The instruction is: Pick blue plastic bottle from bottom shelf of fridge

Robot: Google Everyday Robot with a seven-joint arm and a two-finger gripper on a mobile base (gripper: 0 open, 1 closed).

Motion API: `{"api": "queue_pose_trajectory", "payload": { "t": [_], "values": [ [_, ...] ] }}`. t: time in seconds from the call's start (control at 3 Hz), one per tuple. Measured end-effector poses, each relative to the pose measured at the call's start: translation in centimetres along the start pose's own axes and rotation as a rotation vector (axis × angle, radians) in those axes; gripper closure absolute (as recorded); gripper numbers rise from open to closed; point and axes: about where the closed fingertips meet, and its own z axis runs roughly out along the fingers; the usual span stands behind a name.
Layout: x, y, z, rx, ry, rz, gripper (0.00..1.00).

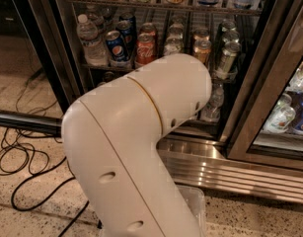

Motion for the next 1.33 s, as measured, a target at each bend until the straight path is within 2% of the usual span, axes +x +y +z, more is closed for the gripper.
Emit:
{"api": "queue_pose_trajectory", "payload": {
  "t": [0.33,0.67,1.0,1.33],
  "values": [
    [0.0,0.0,0.7,0.006,-0.014,0.007,0.0],
    [0.1,-0.2,1.5,0.022,-0.021,0.031,0.19],
    [0.2,-0.6,1.8,0.056,-0.027,0.05,0.42],
    [0.2,-0.6,1.8,0.056,-0.027,0.05,0.65]
  ]
}}
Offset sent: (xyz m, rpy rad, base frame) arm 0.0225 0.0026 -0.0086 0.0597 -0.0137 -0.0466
